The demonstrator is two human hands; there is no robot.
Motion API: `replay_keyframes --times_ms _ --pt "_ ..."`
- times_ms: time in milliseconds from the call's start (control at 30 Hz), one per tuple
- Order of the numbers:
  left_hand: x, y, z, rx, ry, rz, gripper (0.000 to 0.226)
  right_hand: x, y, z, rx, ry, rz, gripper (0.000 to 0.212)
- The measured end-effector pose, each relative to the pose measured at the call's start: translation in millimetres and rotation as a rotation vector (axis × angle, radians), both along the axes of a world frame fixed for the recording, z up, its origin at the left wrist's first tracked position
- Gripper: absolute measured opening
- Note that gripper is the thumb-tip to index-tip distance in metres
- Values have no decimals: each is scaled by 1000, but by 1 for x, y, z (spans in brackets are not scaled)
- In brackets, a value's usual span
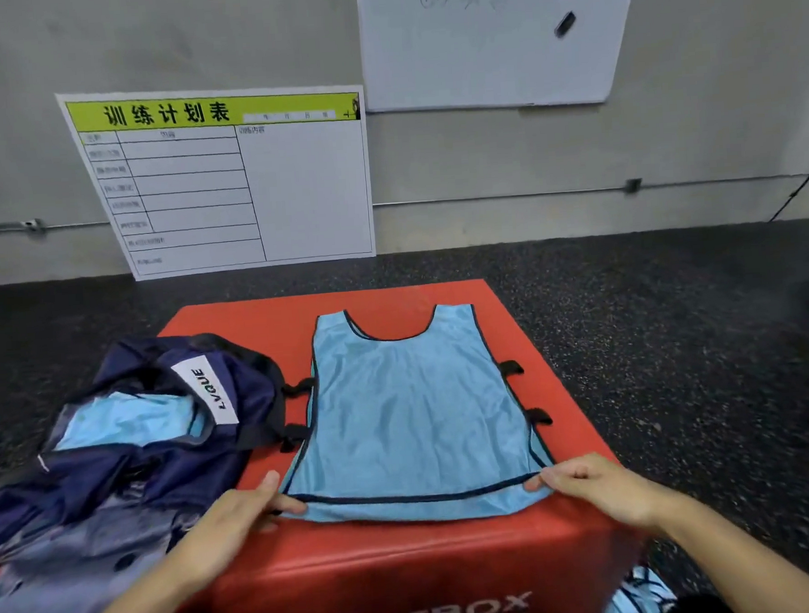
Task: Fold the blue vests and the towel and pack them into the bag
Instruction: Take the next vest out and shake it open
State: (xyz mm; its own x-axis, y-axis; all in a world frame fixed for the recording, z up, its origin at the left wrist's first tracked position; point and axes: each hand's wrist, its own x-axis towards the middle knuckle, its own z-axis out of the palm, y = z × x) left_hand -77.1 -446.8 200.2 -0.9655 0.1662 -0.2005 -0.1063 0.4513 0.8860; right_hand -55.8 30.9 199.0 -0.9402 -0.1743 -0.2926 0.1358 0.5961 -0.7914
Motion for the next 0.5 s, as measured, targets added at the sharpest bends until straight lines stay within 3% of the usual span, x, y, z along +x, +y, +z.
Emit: replay_keyframes --times_ms 233,300,400,500 --pt "11 0 -5 -115 -88 -113 63 12 4 5 25 -46 71 25" --pt "13 -2 -1 -168 -128 -208 74 12 10 4 31 -86 145 26" --pt "9 -7 14 -247 -204 -348 92 9 16 12 73 -144 292 34" --pt "-5 6 33 -314 -163 -414 86 -4 1 29 32 -141 299 49"
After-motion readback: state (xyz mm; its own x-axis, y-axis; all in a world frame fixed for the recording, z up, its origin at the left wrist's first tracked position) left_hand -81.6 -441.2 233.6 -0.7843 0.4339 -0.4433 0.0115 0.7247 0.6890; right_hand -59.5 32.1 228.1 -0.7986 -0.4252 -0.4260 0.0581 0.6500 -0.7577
